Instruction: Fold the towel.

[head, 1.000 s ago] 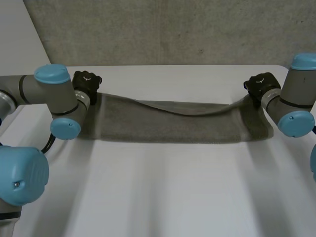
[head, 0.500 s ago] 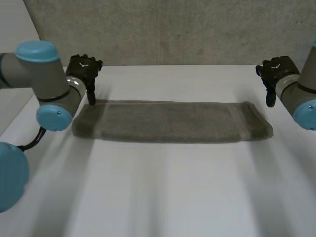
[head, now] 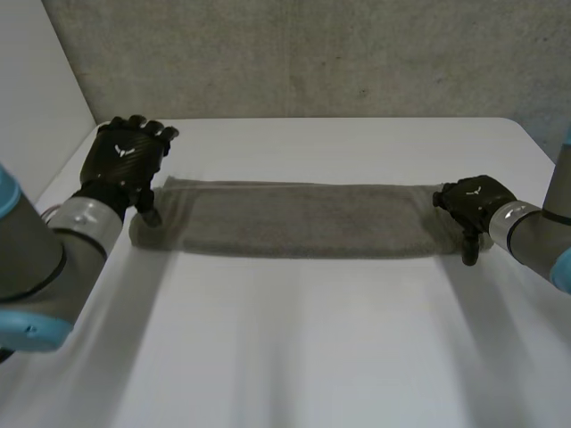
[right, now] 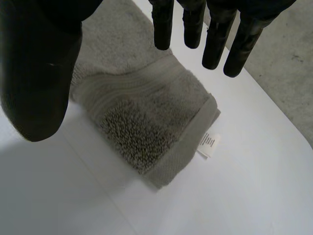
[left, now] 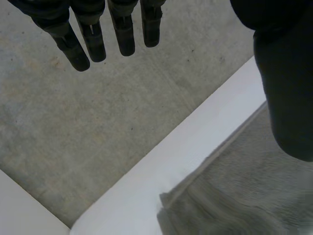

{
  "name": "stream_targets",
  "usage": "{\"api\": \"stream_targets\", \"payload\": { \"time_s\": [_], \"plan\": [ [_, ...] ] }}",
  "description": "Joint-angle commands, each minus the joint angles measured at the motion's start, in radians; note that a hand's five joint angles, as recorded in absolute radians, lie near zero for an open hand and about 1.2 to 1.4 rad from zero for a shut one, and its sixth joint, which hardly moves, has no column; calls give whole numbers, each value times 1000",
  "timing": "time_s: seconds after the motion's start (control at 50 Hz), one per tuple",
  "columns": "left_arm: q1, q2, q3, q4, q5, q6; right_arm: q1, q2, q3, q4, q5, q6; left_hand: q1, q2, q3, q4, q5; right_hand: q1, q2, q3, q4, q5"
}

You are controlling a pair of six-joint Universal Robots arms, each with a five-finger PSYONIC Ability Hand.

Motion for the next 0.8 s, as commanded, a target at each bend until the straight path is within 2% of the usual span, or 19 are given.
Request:
{"api": "stream_targets", "payload": {
  "time_s": [0.02,0.08,0.22,0.26,0.28,0.3,0.38,0.46,0.64,0.74,0.8],
  "plan": [
    [-2,69,-96,11,21,-77,-17,57,-13,-81,-14,2,-78,-67,-53,-70,-208,132,136,134,135,133],
    [-2,80,-114,12,36,-82,-18,86,-25,-86,-14,0,-78,-67,-53,-70,-208,232,235,233,235,232],
    [0,83,-126,21,36,-83,-31,134,-53,-88,-8,-1,-78,-67,-53,-70,-208,305,309,307,309,306],
    [-2,82,-131,23,38,-86,-40,134,-65,-91,-10,0,-78,-67,-53,-70,-208,635,639,637,638,636],
    [-2,82,-131,23,38,-86,-40,134,-65,-91,-10,0,-78,-67,-53,-70,-208,637,641,639,640,638],
    [-3,80,-131,23,38,-89,-47,134,-71,-91,-13,2,-78,-67,-53,-70,-208,765,769,767,768,766],
    [-6,80,-132,32,36,-105,-58,134,-78,-89,-16,-1,-78,-67,-53,-70,-208,875,879,877,878,876],
    [-3,77,-137,44,38,-137,-80,142,-79,-88,-18,-1,-78,-67,-53,-70,-208,1120,1124,1121,1123,1120],
    [0,80,-145,46,38,-148,-169,149,-125,-74,-1,-23,-78,-67,-53,-70,-208,1121,1125,1122,1124,1121],
    [3,85,-152,46,36,-148,-286,113,-194,-40,21,-137,-78,-67,-53,-70,-208,1121,1125,1122,1124,1121],
    [11,85,-152,46,36,-148,-296,71,-238,-39,42,-190,-78,-67,-53,-70,-208,1121,1125,1122,1124,1121]
  ]
}}
